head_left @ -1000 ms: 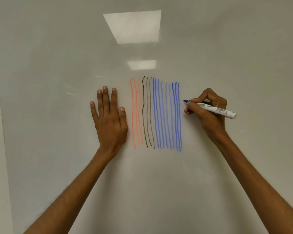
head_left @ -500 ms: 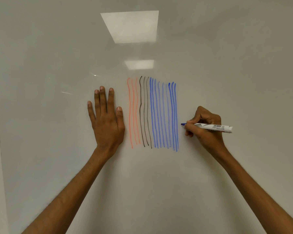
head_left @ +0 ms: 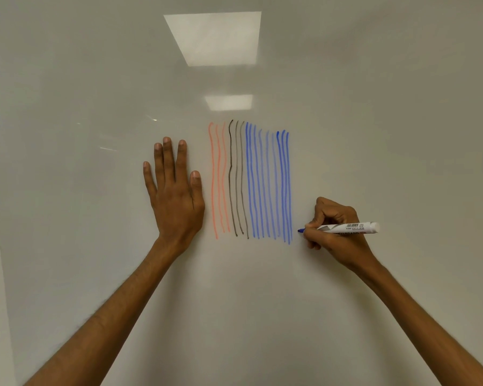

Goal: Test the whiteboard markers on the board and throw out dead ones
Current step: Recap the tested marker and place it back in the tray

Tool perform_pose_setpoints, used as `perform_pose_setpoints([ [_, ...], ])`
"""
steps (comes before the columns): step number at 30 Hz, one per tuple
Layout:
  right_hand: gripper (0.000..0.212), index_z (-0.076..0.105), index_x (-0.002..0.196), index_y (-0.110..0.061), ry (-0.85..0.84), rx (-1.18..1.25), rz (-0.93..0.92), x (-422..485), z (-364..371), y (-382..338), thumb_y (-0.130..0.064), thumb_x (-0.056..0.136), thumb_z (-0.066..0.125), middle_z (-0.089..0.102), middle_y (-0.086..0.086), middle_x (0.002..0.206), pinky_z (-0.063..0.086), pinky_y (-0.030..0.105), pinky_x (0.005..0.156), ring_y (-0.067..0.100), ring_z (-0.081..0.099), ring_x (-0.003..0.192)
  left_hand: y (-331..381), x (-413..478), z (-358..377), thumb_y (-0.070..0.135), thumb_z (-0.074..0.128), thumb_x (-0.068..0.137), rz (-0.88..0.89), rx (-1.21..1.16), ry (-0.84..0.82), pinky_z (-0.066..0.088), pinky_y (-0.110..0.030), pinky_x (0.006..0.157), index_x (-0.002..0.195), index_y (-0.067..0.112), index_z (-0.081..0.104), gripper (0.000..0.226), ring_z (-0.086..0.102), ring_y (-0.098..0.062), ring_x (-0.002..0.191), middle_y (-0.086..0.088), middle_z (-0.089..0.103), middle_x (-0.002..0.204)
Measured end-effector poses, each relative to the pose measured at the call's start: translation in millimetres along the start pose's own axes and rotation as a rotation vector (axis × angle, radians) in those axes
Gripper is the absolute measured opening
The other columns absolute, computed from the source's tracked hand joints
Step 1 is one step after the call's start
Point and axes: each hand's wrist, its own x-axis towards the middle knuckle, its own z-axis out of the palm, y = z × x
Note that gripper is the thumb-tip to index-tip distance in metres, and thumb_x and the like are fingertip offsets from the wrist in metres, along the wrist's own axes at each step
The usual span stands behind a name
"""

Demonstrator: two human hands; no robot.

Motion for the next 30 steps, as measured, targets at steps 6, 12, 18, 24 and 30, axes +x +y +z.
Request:
perform_pose_setpoints([
  [6,0.023,0.049,0.055,-0.011,-0.047,-0.024,0.03,-3.2,-1.3,1.9,-0.001,0.065,0.067,0.051,0.007,0.063,0.047,0.042,0.04,0.037,0.053,0.05,0.6,-0.3,-0.2,0.032,0.026,0.105,-0.003,0.012,-0.008,0.003,-0.05,0.124,0.158,0.012,0.015,0.058,0.003,-0.023,0.154,-0.01,0.009,0.166],
  [12,0.025,0.05,0.053,-0.015,-0.114,-0.001,0.071,-4.2,-1.8,-4.0,-0.001,0.063,0.069,0.052,0.005,0.065,0.049,0.032,0.041,0.031,0.053,0.047,0.4,-0.6,-0.7,0.032,0.027,0.105,-0.001,0.01,-0.016,0.003,-0.05,0.124,0.159,0.013,0.014,0.058,0.003,-0.023,0.154,-0.01,0.009,0.166],
  [18,0.014,0.063,0.079,0.004,0.053,0.194,0.04,14.4,-6.2,-21.7,0.012,0.075,0.074,0.065,0.006,0.064,0.05,0.027,0.048,0.02,0.061,0.05,0.1,-1.3,-1.0,0.033,0.024,0.105,-0.002,0.013,-0.022,0.003,-0.05,0.124,0.159,0.013,0.015,0.058,0.002,-0.022,0.154,-0.01,0.008,0.166],
  [24,0.025,0.059,0.094,-0.005,0.369,0.304,-0.031,67.5,-5.9,-44.7,0.008,0.079,0.074,0.065,0.014,0.078,0.051,0.027,0.054,0.019,0.065,0.057,0.1,-2.1,-1.5,0.033,0.026,0.105,-0.001,0.006,-0.017,0.003,-0.05,0.124,0.159,0.013,0.015,0.058,0.002,-0.022,0.154,-0.01,0.009,0.166],
  [30,0.021,0.057,0.075,-0.008,0.416,0.273,-0.073,92.1,-5.1,-49.8,0.001,0.079,0.076,0.068,0.015,0.076,0.054,0.033,0.061,0.025,0.068,0.063,0.0,-2.5,-1.6,0.032,0.027,0.104,0.003,0.001,-0.01,0.004,-0.05,0.124,0.158,0.013,0.016,0.058,0.003,-0.022,0.154,-0.01,0.01,0.166],
])
